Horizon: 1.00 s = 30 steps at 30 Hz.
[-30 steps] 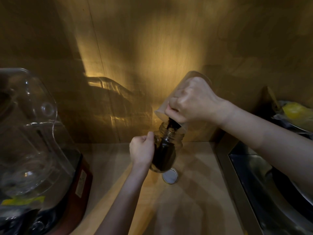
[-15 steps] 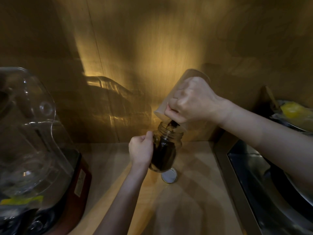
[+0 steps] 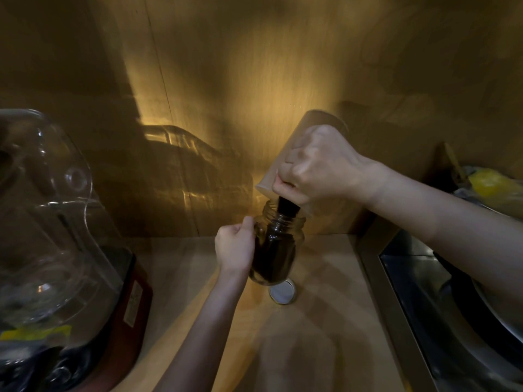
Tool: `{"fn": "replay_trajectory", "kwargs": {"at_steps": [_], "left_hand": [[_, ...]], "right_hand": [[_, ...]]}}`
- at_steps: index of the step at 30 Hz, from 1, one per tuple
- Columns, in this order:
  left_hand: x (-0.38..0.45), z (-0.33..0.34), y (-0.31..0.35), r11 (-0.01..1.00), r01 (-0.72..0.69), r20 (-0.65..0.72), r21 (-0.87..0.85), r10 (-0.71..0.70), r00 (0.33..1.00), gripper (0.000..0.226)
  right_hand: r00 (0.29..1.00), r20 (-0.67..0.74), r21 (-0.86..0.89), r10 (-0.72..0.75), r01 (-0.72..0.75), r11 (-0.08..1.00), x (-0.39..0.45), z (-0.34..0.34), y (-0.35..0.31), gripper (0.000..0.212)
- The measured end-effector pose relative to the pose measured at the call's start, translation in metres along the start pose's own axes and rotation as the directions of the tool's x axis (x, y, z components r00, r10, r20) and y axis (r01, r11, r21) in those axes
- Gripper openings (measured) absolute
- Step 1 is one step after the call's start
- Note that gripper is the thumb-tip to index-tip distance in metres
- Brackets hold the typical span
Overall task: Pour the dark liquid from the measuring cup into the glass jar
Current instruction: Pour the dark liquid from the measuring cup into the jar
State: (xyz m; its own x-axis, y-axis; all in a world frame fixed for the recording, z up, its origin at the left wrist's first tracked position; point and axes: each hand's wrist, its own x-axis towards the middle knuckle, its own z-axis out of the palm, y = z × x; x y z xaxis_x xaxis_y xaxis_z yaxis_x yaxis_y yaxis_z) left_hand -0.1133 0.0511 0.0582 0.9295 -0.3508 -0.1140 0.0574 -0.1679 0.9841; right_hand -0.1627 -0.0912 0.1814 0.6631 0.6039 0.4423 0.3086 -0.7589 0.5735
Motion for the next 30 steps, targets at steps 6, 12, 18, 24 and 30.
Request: {"fn": "replay_trajectory", "kwargs": {"at_steps": [6, 12, 18, 24, 30], "left_hand": [[0.0016, 0.0006, -0.0003, 1.000, -0.003, -0.008, -0.008, 0.003, 1.000, 0.048], [0.0042, 0.0021, -0.0011, 1.000, 0.011, -0.018, -0.003, -0.011, 1.000, 0.046], [0.0048, 0.0018, -0.0017, 0.999, 0.029, 0.008, -0.020, -0.029, 1.000, 0.043], [0.0041, 0.0028, -0.0019, 0.999, 0.035, 0.009, -0.034, -0.035, 0.999, 0.044], [0.0035, 0.0031, -0.0043, 0.998, 0.042, 0.006, -0.038, -0.042, 0.999, 0.044]], "right_hand": [[1.000, 0.002, -0.024, -0.007, 0.007, 1.000, 0.0009, -0.0030, 0.0013, 0.040], [1.000, 0.015, -0.035, -0.015, 0.015, 0.999, 0.0024, -0.0037, 0.0017, 0.041], [0.999, 0.012, -0.021, -0.033, 0.033, 0.999, 0.0032, -0.0043, 0.0020, 0.040], [0.999, 0.015, -0.026, -0.050, 0.051, 0.998, 0.0014, -0.0037, 0.0028, 0.040], [0.997, 0.011, -0.033, -0.075, 0.076, 0.997, 0.0026, -0.0036, 0.0031, 0.040]]}}
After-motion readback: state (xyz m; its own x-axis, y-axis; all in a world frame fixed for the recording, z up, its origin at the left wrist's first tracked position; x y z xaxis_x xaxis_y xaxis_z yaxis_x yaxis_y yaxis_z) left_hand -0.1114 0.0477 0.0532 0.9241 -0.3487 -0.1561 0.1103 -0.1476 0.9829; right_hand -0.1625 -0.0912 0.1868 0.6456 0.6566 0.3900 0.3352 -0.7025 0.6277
